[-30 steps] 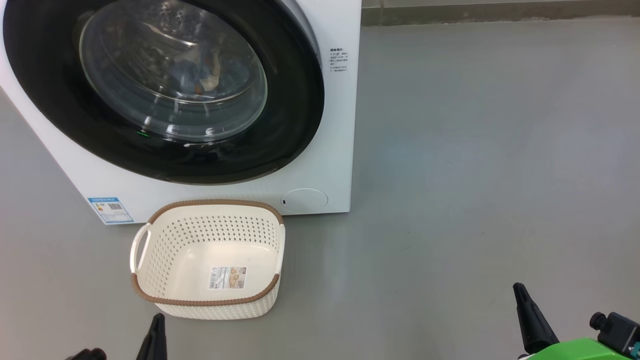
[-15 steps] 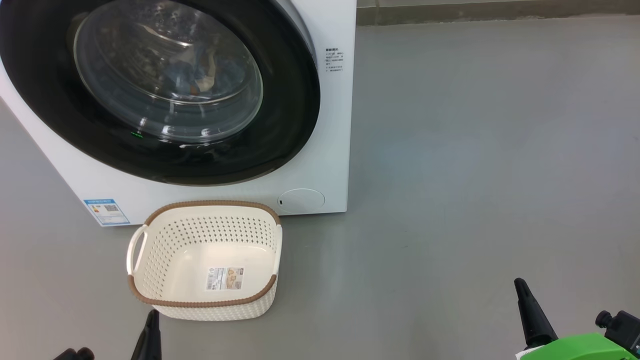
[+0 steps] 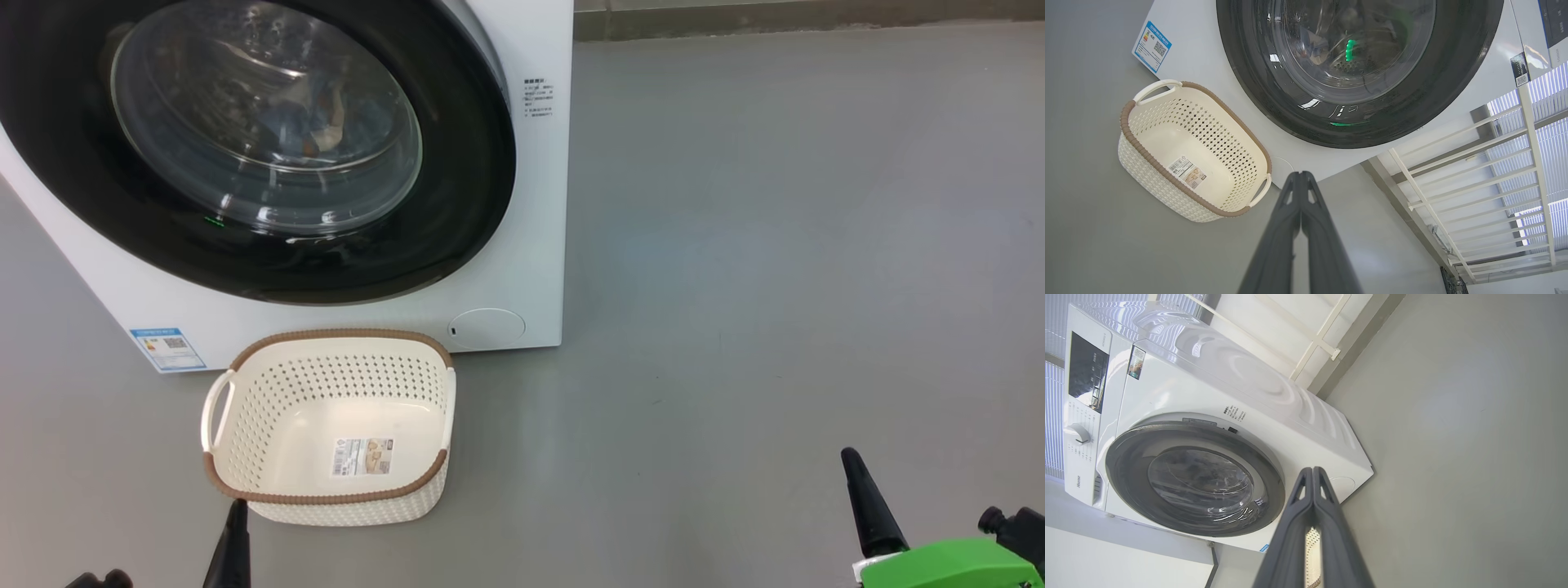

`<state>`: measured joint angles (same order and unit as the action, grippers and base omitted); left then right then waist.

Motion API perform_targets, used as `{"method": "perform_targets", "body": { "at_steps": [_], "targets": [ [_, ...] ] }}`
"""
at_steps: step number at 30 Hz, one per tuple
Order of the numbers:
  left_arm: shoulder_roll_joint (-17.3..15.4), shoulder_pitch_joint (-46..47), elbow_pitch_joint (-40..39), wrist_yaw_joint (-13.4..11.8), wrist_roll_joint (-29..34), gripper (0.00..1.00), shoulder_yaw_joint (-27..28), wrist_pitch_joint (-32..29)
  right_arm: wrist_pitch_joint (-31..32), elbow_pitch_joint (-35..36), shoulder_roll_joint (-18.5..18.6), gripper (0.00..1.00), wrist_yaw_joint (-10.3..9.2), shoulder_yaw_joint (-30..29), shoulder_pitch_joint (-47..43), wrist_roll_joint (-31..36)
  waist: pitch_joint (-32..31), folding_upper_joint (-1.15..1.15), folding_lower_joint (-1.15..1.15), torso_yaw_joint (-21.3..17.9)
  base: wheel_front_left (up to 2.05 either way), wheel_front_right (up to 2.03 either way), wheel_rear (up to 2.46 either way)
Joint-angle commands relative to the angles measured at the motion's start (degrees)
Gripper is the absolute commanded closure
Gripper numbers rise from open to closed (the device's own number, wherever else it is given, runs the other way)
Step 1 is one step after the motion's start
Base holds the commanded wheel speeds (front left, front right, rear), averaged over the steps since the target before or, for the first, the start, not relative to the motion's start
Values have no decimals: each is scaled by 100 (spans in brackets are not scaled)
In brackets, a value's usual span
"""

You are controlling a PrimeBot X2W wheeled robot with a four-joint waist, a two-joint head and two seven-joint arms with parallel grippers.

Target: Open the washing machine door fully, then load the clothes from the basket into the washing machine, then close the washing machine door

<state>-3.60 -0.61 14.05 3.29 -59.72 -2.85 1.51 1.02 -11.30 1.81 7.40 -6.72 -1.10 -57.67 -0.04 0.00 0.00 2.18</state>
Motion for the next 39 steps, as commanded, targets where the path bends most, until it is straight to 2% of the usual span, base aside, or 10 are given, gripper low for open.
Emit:
{"method": "perform_targets", "body": {
  "at_steps": [1, 39],
  "targets": [
    [-59, 299, -103, 75, -138, 100, 170, -39, 30, 118, 59, 100, 6, 35, 266, -169, 0, 0, 0, -4, 0, 0, 0],
    [30, 578, -27, 327, -2415, 100, 726, -592, 409, -168, 94, 100, 8, 22, 604, -2567, 16, 0, 0, -160, 0, 0, 0]
  ]
}}
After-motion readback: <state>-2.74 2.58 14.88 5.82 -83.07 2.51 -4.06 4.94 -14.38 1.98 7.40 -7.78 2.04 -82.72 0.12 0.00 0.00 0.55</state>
